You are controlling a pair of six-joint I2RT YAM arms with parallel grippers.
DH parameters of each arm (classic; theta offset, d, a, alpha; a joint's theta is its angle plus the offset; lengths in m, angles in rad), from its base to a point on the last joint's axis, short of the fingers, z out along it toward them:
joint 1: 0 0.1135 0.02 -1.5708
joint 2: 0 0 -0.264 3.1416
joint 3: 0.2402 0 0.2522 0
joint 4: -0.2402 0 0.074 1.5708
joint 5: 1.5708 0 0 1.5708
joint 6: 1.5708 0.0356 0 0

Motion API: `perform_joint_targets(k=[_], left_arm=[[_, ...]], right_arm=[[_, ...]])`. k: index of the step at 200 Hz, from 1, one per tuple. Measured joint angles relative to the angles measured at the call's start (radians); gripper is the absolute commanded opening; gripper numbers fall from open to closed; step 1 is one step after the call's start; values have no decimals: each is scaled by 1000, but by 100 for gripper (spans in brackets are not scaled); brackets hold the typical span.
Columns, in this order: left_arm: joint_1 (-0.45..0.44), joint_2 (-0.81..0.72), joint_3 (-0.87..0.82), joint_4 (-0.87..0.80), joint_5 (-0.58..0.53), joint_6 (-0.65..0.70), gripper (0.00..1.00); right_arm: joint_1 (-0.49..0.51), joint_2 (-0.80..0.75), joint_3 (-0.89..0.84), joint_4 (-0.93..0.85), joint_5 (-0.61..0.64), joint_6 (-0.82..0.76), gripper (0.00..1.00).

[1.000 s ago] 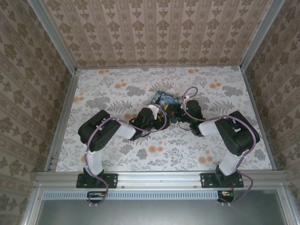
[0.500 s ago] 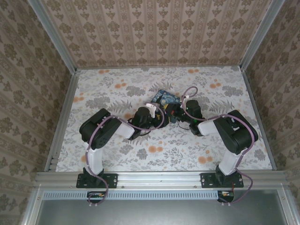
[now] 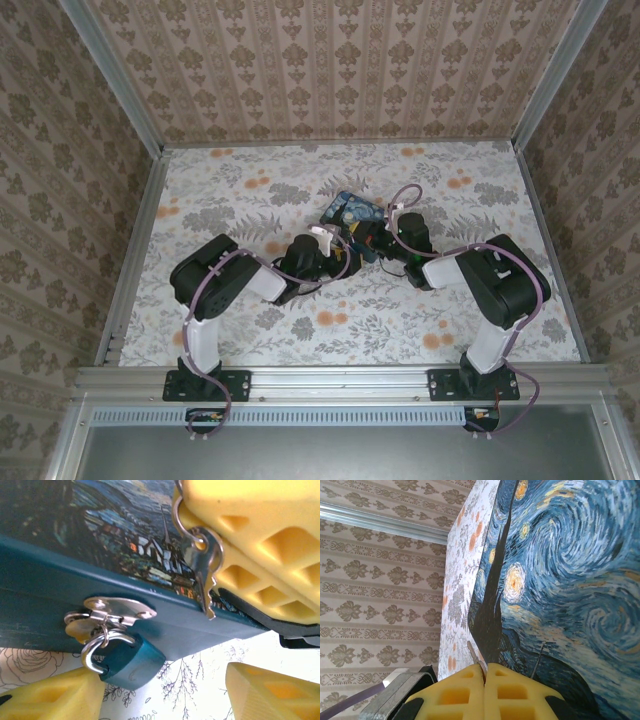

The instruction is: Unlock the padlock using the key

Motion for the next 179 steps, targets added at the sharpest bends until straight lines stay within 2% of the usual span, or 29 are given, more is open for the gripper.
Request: perform_joint_targets(k=[53,129,179], left_arm=[[27,62,1,144,5,-65,69],[55,79,-44,259,54,-167,65],[59,79,-55,275,85,-203,65]], right_arm=[[-3,1,0,1,-2,0,0],[-11,3,0,3,-9,0,0],[-16,9,0,13,-23,0,0]])
